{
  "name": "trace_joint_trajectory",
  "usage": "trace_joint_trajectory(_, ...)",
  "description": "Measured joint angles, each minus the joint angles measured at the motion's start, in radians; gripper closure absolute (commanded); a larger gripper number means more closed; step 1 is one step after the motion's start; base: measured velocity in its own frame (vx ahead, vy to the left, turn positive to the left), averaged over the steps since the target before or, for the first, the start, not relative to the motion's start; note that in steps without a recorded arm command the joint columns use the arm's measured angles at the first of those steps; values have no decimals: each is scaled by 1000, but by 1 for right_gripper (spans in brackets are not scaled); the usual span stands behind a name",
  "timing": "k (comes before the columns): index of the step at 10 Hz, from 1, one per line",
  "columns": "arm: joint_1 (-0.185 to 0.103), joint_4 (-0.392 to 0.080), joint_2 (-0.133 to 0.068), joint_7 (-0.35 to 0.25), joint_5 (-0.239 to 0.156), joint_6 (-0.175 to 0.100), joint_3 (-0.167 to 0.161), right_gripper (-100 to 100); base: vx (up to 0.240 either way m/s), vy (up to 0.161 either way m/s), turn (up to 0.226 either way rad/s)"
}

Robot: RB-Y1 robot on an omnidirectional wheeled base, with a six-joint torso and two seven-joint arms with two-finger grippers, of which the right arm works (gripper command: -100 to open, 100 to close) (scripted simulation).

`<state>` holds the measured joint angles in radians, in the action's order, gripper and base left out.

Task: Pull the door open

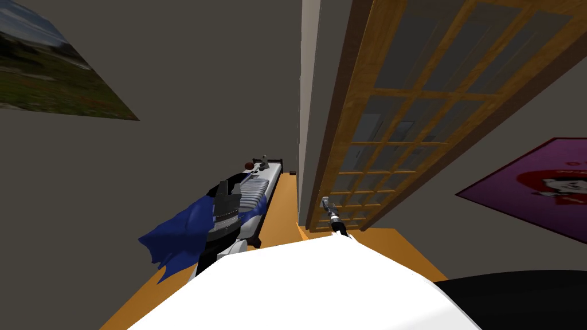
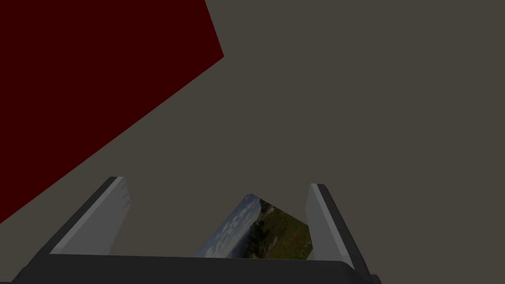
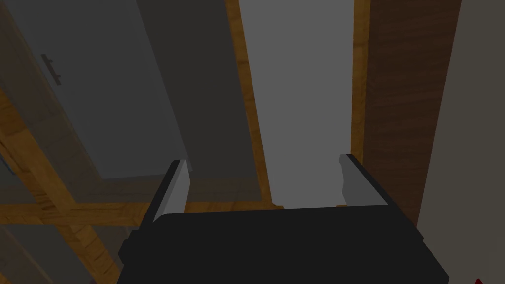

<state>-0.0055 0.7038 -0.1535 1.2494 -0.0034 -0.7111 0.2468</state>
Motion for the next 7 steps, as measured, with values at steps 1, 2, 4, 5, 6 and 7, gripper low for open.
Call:
trace_joint_trajectory(1,-23,-27,9,5,-24,12,11,100,-17,17,-1)
trace_joint_trajectory(2,-41,-63,3,0,-41,9,15,100,-16,21,4)
trace_joint_trajectory(4,-24,-34,1,-10,-46,32,13,100,-4,-9,-11)
trace_joint_trajectory(5,-21,-34,5,-8,-46,28,13,100,0,-14,13)
trace_joint_trajectory(6,-15,-26,7,-8,-45,27,11,100,-14,13,-13)
trace_joint_trajectory(7,-38,-64,3,-16,-67,21,16,100,-22,34,-12)
